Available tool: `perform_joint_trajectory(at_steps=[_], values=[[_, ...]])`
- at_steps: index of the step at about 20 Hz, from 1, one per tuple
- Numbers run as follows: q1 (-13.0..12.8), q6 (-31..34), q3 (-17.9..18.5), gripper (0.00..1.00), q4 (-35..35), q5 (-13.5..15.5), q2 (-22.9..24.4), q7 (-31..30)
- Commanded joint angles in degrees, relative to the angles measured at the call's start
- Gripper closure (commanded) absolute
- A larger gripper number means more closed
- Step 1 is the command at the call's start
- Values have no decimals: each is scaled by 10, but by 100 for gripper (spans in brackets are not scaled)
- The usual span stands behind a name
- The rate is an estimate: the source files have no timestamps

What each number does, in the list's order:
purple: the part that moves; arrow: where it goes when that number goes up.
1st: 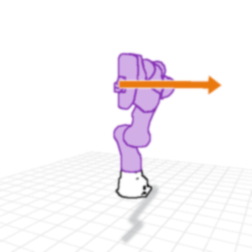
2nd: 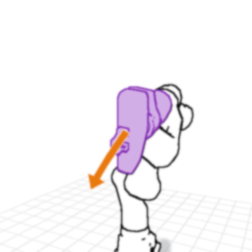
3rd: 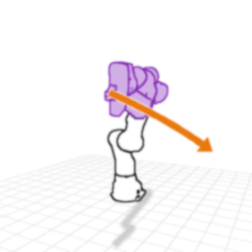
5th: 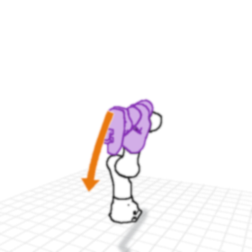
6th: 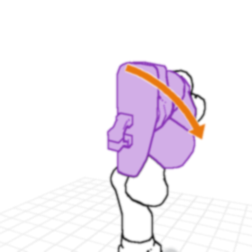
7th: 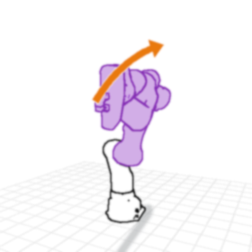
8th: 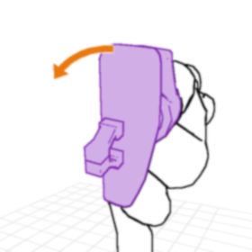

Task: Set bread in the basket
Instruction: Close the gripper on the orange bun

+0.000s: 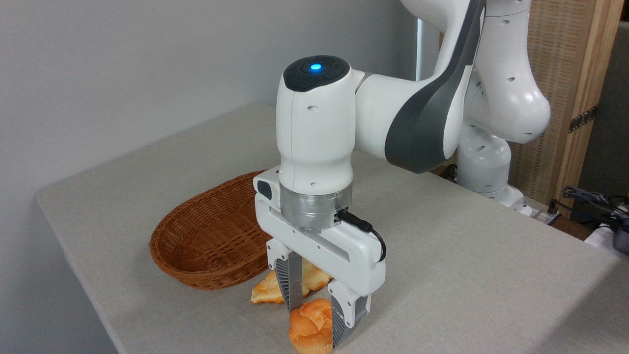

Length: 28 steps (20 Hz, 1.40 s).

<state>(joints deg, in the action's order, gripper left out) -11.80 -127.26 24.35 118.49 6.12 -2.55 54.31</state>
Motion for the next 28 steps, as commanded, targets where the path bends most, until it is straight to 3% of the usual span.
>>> perform_joint_trajectory(at_steps=[1,5,10,15,28], values=[[-4,-13,0,0,5,-8,-4,8],[-9,-14,0,2,5,-9,-7,9],[-10,-14,-1,39,5,-18,-9,8],[-12,-14,-1,50,4,-17,-9,8],[-12,-14,-1,53,3,-17,-9,8]])
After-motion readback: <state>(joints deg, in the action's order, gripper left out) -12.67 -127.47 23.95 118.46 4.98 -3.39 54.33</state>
